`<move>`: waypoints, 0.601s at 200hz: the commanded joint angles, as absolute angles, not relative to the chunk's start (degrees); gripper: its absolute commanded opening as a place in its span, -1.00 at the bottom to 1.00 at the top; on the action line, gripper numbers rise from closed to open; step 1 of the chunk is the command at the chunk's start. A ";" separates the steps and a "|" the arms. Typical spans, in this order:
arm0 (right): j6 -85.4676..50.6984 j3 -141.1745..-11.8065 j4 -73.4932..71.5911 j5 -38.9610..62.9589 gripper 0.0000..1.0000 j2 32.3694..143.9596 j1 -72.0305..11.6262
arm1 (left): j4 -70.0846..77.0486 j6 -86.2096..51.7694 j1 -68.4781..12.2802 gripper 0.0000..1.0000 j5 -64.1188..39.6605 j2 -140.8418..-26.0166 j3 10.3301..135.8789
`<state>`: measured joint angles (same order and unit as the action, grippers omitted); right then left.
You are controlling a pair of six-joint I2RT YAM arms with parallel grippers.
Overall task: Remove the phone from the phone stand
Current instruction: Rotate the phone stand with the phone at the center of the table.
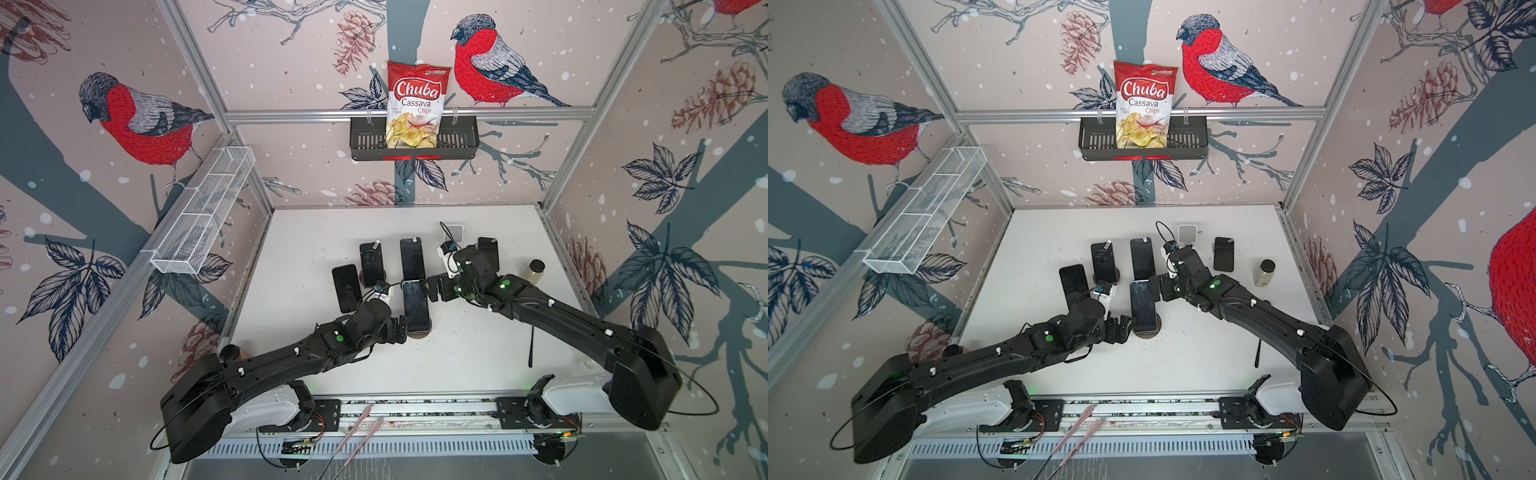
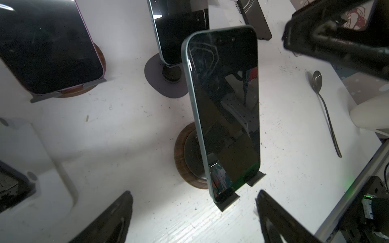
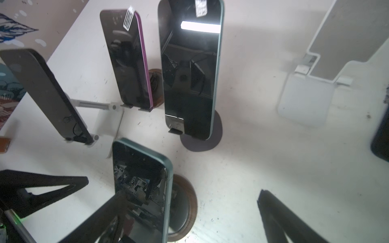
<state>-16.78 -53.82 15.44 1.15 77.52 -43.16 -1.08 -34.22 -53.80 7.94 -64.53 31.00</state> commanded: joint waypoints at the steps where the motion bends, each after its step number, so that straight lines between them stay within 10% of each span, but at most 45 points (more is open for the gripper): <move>1: -19.27 -53.17 13.24 -0.02 0.99 77.39 -45.28 | 2.99 -34.86 -53.64 0.82 7.53 -64.02 30.10; 120: -26.32 -56.31 12.43 -9.60 0.99 84.43 -54.37 | 10.41 -34.49 -53.70 0.81 1.88 -62.96 23.18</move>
